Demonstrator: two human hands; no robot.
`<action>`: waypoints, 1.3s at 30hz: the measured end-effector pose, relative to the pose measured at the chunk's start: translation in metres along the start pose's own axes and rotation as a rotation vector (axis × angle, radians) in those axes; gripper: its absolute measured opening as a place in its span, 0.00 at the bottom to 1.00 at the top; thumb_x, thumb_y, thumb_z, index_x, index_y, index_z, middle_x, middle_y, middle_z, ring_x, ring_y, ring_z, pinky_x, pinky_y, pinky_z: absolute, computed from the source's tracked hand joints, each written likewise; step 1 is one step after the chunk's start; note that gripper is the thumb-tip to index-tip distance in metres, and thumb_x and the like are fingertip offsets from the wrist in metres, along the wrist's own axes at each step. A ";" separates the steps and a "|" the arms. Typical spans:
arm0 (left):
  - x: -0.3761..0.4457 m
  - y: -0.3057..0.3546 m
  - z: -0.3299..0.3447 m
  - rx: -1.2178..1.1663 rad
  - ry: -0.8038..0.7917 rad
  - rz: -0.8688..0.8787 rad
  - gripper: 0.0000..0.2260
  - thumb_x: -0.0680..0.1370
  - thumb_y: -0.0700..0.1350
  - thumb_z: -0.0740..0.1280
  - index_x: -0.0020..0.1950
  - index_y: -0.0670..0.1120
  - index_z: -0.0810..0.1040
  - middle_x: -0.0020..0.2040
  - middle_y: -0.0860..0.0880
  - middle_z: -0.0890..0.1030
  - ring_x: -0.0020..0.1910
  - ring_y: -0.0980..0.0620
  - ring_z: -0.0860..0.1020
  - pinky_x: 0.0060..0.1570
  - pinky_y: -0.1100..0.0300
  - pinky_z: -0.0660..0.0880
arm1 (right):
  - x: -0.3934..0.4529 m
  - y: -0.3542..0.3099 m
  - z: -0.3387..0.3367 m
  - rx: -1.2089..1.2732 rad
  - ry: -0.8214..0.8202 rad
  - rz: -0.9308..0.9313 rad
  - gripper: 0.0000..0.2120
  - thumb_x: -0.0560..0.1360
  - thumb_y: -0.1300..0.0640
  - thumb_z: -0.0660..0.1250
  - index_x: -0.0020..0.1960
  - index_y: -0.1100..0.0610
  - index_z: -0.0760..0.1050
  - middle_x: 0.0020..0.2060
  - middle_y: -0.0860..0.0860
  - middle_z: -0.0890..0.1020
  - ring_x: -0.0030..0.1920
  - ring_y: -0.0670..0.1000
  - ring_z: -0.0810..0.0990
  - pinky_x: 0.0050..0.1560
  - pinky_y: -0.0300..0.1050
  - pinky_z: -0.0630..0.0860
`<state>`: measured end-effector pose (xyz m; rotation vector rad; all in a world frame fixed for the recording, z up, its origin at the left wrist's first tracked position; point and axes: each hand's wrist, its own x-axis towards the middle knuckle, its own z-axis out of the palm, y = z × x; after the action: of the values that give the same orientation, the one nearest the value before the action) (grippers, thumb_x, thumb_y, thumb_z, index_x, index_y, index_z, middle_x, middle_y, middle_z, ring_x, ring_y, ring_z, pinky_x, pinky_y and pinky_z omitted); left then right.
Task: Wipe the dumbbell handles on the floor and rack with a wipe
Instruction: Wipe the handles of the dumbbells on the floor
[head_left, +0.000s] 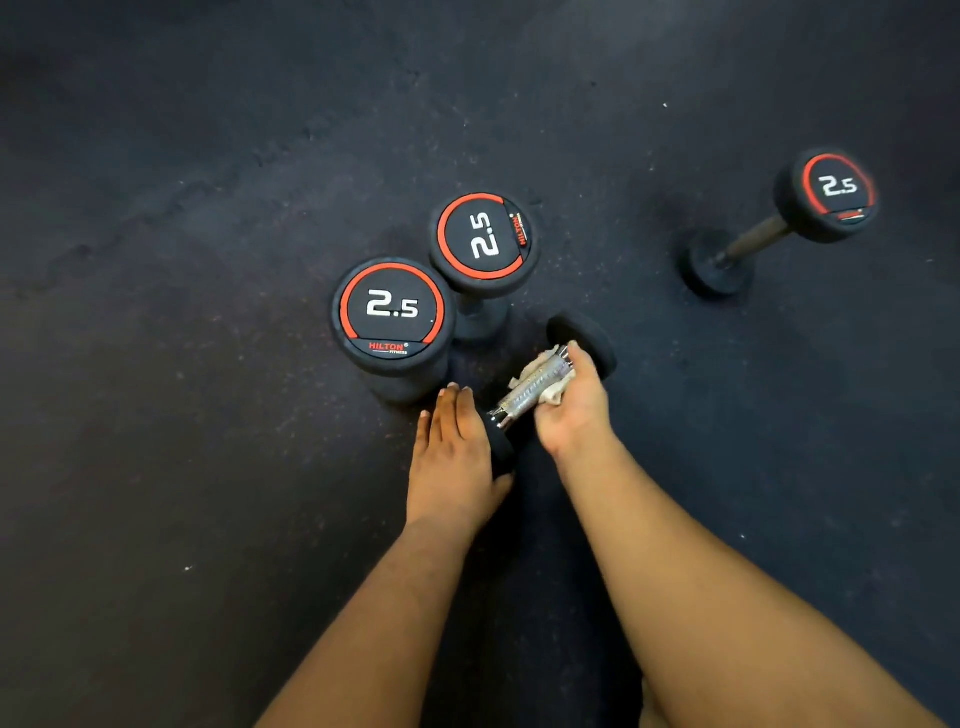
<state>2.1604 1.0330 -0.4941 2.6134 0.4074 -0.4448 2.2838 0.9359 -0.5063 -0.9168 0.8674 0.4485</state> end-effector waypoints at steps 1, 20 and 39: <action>0.000 0.000 0.000 -0.014 0.004 -0.005 0.53 0.73 0.60 0.74 0.82 0.40 0.42 0.83 0.41 0.47 0.83 0.46 0.46 0.81 0.49 0.46 | -0.001 0.002 0.003 -0.035 0.019 -0.025 0.10 0.81 0.53 0.66 0.43 0.56 0.77 0.34 0.53 0.78 0.33 0.53 0.79 0.46 0.52 0.78; -0.026 0.070 -0.090 0.038 0.133 0.129 0.50 0.59 0.59 0.78 0.77 0.42 0.65 0.71 0.43 0.71 0.70 0.42 0.69 0.71 0.49 0.67 | -0.106 -0.046 -0.064 -0.815 0.252 -0.251 0.18 0.77 0.42 0.64 0.51 0.56 0.80 0.44 0.54 0.86 0.46 0.55 0.85 0.51 0.59 0.83; 0.024 0.200 -0.133 0.286 -0.350 -0.025 0.47 0.79 0.64 0.65 0.83 0.42 0.40 0.83 0.44 0.40 0.82 0.45 0.42 0.79 0.41 0.44 | -0.171 -0.217 -0.100 -0.490 0.139 -0.212 0.04 0.78 0.63 0.71 0.51 0.56 0.79 0.44 0.52 0.86 0.44 0.50 0.85 0.44 0.46 0.79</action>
<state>2.2843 0.9315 -0.3142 2.7222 0.2743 -1.0158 2.2825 0.7359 -0.2917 -1.4895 0.7871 0.4237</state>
